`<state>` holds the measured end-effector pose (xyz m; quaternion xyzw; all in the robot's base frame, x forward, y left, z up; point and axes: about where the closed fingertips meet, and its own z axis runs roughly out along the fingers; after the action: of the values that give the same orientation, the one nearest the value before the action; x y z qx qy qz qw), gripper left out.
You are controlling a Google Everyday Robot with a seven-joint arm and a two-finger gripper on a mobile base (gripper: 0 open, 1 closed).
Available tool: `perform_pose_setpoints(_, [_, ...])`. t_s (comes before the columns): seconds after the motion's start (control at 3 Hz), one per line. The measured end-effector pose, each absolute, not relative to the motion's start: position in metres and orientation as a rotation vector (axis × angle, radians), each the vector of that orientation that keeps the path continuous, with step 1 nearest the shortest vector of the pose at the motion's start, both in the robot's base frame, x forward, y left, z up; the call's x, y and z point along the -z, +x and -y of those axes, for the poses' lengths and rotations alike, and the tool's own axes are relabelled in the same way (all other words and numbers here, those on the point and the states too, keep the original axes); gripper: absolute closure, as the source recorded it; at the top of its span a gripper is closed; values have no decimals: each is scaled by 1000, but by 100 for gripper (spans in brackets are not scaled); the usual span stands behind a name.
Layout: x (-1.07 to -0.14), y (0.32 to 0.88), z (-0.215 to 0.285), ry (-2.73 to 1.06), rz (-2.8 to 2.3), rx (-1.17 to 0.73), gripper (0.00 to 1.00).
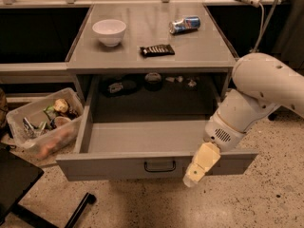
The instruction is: Open top drawer
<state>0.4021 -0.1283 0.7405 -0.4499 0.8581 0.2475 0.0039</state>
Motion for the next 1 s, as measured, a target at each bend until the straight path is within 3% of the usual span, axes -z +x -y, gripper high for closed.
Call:
perform_pose_setpoints(0.67, [-698, 423, 64, -1629, -2516, -875, 0])
perform_pose_setpoints(1.0, [-694, 410, 63, -1625, -2534, -963, 0])
